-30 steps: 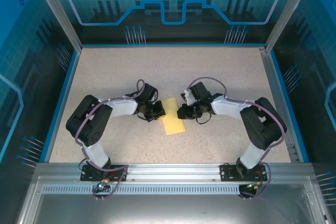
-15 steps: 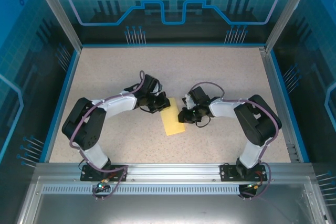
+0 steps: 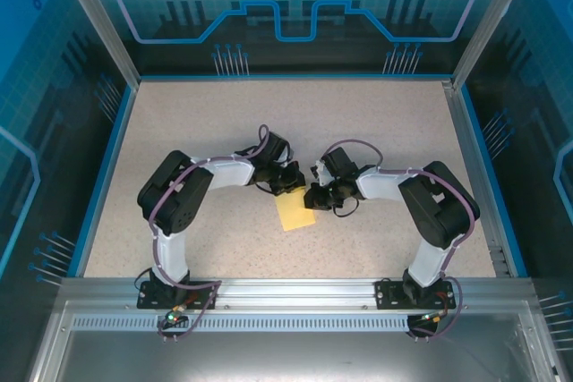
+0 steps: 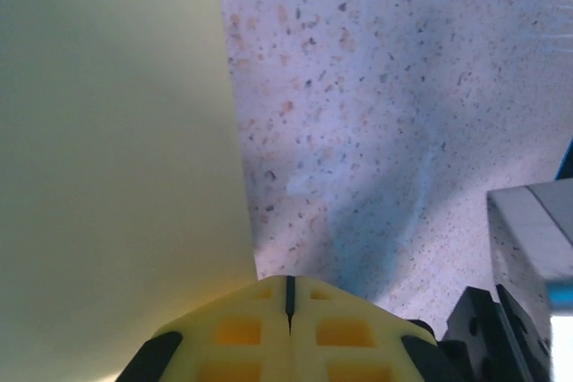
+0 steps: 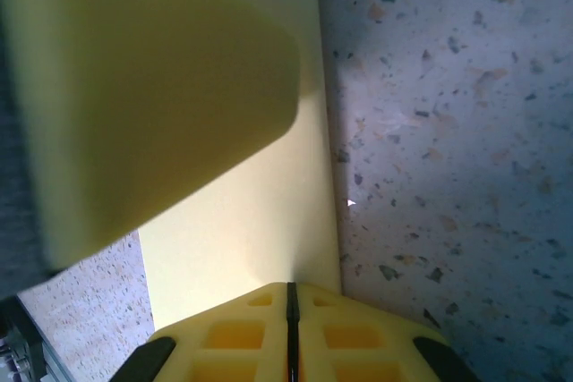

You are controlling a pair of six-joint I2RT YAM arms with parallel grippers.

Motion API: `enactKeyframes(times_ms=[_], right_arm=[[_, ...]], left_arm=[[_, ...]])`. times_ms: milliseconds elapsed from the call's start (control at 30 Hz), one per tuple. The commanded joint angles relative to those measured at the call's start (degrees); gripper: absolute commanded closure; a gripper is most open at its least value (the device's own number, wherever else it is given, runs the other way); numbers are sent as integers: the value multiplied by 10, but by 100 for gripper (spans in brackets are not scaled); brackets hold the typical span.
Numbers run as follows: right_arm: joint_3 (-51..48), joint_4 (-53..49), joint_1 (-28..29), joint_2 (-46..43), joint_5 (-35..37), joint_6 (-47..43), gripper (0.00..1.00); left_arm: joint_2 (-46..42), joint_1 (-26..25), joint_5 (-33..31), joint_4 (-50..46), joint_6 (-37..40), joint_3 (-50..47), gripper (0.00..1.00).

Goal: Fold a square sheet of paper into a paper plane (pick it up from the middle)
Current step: First fold in half a square sheet of paper at the center of the table.

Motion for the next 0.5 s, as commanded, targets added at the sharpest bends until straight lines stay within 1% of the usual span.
enactKeyframes(times_ms=[0, 133, 467], right_arm=[[3, -18, -1, 17, 5, 4, 91], [4, -25, 0, 20, 6, 2, 91], [-3, -51, 0, 23, 12, -16, 91]], left_arm=[[16, -3, -2, 6, -13, 15, 100], [30, -2, -25, -26, -2, 24, 100], [44, -1, -47, -41, 33, 40, 100]])
